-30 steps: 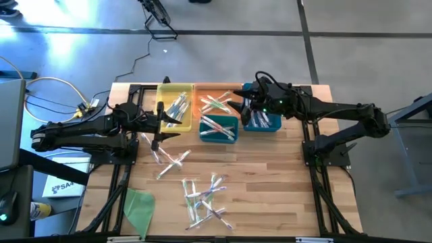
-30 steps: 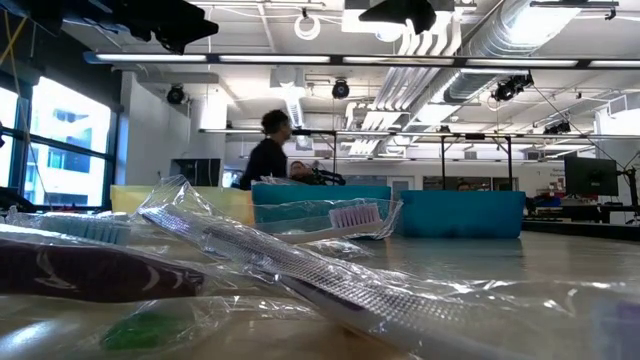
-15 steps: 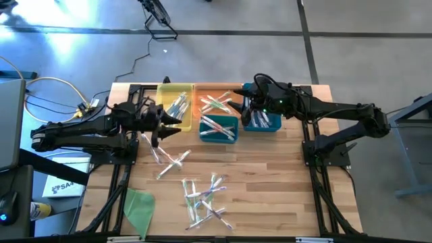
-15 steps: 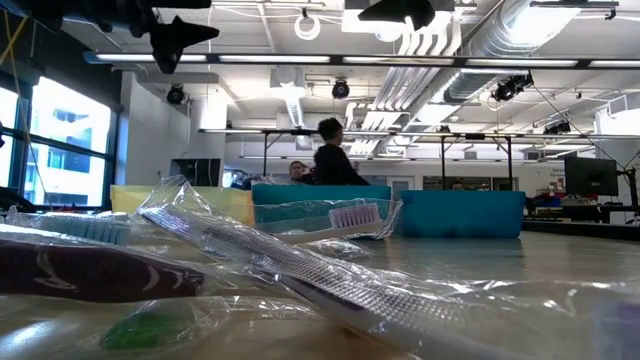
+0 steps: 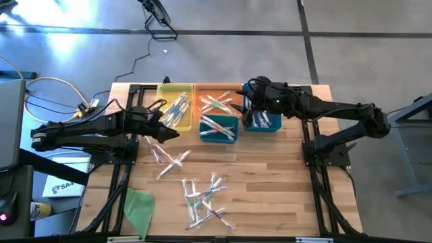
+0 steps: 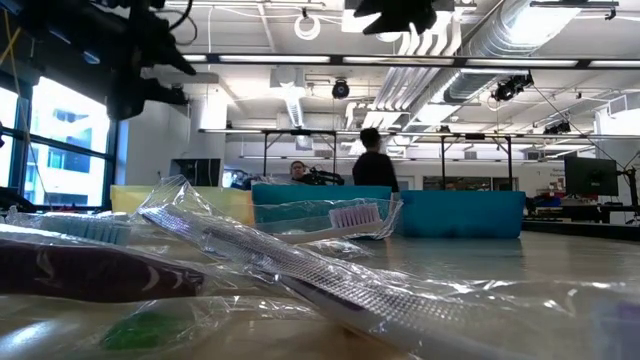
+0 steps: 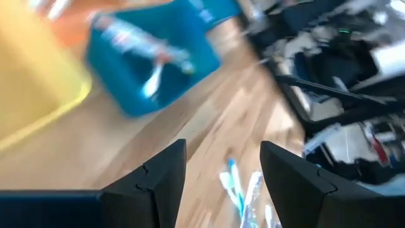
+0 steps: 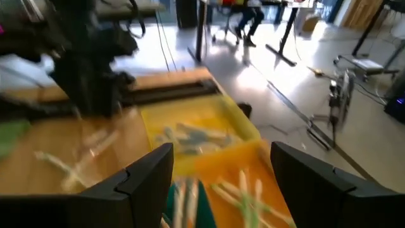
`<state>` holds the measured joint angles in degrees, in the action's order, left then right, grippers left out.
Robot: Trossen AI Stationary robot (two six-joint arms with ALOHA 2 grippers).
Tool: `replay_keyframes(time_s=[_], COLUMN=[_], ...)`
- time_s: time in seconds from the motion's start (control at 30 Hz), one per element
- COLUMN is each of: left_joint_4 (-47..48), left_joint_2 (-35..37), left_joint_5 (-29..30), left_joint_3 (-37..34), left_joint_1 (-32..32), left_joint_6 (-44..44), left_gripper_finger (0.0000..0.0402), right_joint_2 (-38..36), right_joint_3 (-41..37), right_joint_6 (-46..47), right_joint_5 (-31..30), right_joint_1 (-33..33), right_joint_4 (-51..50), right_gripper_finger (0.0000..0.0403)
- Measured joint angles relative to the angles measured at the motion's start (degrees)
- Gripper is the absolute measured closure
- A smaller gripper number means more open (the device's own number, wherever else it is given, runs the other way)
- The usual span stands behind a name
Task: Pick & Place Toothbrushes
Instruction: Put the orange toothbrush into the dark green bin
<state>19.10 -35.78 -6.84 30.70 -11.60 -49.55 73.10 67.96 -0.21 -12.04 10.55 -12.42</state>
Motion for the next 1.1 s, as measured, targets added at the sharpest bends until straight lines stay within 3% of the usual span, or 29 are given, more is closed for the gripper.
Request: replay_keyframes(time_s=[0.17,0.4,0.87,1.1], left_joint_4=[2.31,-3.99,-3.55,6.2], left_joint_2=[-2.32,-7.59,-19.49,-23.21], left_joint_5=[0.14,-0.06,10.18,10.89], left_joint_3=[0.0,0.12,10.04,12.78], left_joint_1=[0.32,4.9,17.09,22.5], left_joint_6=[-8.17,-15.1,-14.24,-23.15], left_gripper_finger=[0.0203,0.0203,0.0204,0.0204], right_joint_2=[0.0,0.0,0.0,0.0], right_joint_3=[0.0,0.0,0.0,0.0], right_joint_6=[-1.59,-1.27,-1.57,-2.65], right_joint_5=[-0.01,0.13,2.13,2.13], right_joint_1=[2.76,7.43,13.78,16.05], right_joint_4=[-6.38,-10.14,-9.83,-9.54], right_gripper_finger=[0.0144,0.0144,0.0145,0.0145])
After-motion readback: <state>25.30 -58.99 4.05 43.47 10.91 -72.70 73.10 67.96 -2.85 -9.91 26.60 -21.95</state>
